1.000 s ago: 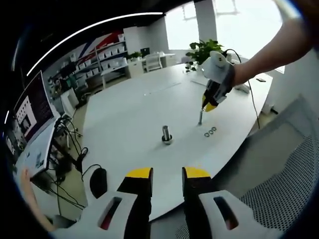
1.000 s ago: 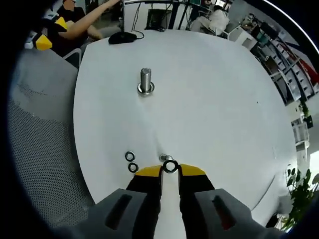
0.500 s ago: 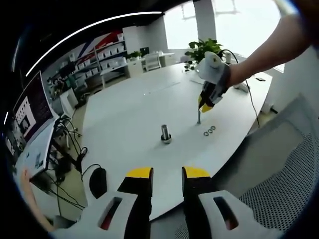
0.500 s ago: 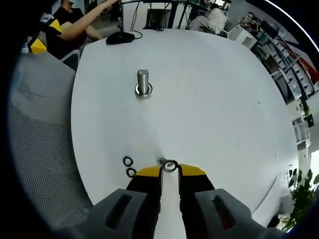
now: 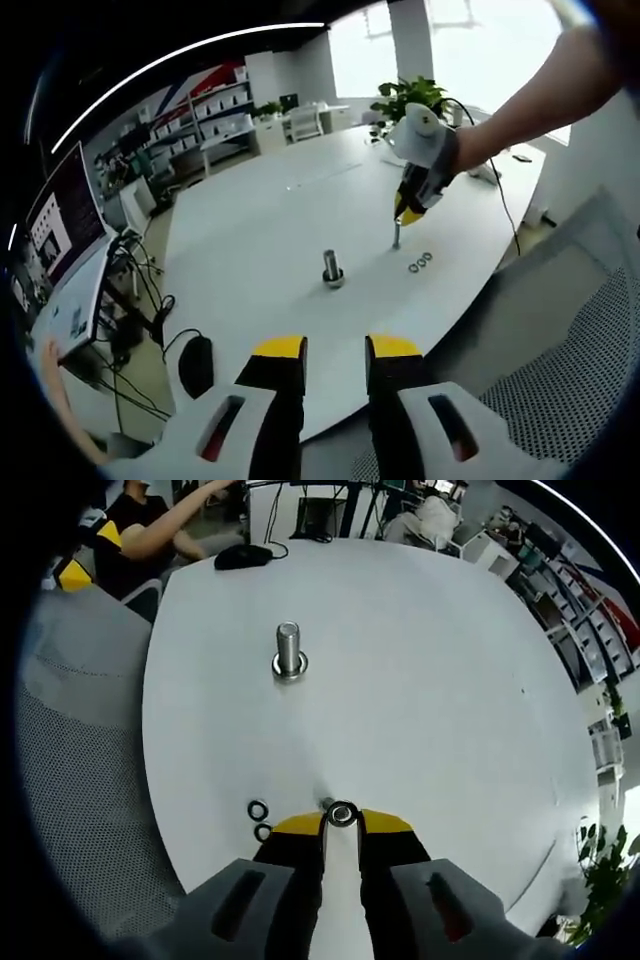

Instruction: Place the washer onto the threaded stud by aligning its center hole with the stud, sliding it down to the base, and recovering from edge contact or off-axis alignment until the washer reaches the visible bottom stop.

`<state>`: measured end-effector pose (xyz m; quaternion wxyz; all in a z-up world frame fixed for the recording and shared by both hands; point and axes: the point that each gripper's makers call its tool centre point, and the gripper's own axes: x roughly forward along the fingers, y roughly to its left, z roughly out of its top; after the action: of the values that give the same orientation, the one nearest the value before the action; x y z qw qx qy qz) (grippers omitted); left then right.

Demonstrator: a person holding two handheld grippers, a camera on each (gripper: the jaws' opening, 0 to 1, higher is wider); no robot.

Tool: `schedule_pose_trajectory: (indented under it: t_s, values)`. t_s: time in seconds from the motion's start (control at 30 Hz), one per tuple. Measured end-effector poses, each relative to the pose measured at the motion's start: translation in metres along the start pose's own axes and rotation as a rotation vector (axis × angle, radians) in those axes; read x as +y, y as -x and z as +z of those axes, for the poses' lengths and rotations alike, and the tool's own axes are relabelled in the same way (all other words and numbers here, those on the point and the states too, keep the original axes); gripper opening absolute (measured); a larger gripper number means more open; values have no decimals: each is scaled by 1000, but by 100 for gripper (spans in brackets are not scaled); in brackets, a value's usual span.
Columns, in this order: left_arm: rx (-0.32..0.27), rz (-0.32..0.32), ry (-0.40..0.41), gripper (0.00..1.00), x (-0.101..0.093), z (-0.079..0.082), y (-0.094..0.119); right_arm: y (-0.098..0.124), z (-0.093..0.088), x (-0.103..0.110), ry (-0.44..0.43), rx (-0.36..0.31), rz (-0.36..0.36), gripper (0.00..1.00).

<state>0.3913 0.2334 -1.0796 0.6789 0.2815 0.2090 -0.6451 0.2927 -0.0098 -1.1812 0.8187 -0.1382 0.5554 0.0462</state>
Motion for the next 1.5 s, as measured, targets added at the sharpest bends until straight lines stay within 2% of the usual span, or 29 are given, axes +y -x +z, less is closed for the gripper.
schedule_pose_trajectory:
  t_s: [0.63, 0.7, 0.9, 1.1, 1.17, 1.23, 1.33, 1.43, 1.5]
  values:
    - [6, -1, -3, 21, 0, -1, 1, -22, -6, 4, -4, 49, 38, 14]
    - [7, -2, -6, 21, 0, -1, 1, -34, -9, -2, 3, 62, 44, 14]
    - [12, -3, -4, 21, -1, -2, 1, -45, -11, 2, -16, 89, 63, 14]
    - [17, -5, -8, 20, -2, -3, 0, -48, -18, 3, -34, 98, 71, 15]
    - [18, -5, -6, 20, -2, -3, -1, -40, -18, 11, -32, 101, 72, 15]
    - [20, -5, -6, 20, -1, -4, -1, -50, -21, 2, -39, 109, 73, 15]
    - [25, -6, -9, 20, -2, -5, -1, -47, -22, 7, -50, 111, 78, 16]
    - [27, -6, -8, 20, -2, -5, -1, -53, -23, 1, -51, 105, 73, 17]
    - [27, -6, -9, 20, -2, -4, -1, -48, -24, 4, -61, 104, 77, 17]
